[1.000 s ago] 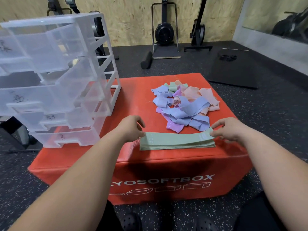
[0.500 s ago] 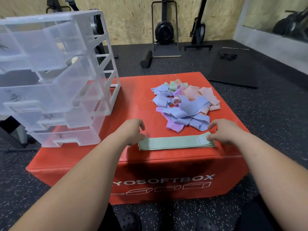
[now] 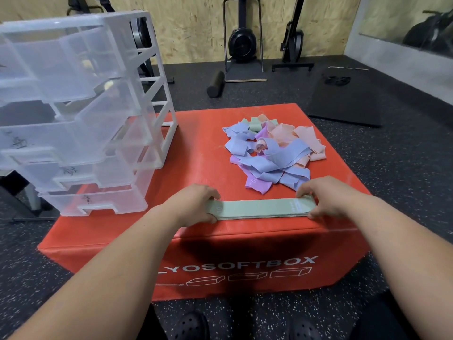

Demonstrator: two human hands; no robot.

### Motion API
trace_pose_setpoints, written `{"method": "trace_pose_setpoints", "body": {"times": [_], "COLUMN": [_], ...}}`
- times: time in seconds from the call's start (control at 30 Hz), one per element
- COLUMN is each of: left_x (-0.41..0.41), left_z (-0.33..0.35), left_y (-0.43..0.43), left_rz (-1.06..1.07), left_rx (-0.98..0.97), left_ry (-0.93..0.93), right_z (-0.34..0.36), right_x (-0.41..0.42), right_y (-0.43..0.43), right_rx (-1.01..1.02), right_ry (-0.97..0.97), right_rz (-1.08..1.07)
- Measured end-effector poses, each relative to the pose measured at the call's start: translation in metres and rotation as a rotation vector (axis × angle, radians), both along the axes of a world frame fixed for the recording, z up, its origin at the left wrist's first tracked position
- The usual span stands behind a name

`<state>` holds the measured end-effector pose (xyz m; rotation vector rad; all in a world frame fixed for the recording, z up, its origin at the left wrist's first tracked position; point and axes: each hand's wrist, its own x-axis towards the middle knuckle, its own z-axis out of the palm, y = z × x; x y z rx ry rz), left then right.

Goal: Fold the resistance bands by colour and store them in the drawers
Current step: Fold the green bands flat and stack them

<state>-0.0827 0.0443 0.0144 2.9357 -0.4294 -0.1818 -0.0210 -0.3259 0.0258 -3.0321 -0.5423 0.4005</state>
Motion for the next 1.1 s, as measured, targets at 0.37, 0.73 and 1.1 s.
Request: {"method": "trace_pose_setpoints", "body": {"times": [0.37, 0.73, 1.1], "left_x": [0.002, 0.042, 0.131], "left_z": [-0.005, 0.004, -0.01], "left_y": [0.003, -0.013, -0.014], "left_rz": [-0.011, 0.028, 0.168], "left_rx": [-0.006, -0.137, -0.319], "left_ry": [-0.003, -0.055, -0.127], "right_z": [0.003, 0.016, 0.02], "right_x": [-0.001, 0.027, 0.15], "right_y": [0.004, 0.02, 0.096], "right_rx": [-0.026, 0.362, 0.365], "right_ry": [0.011, -0.075, -0.268], "right_rz": [0.007, -0.104, -0.04]}}
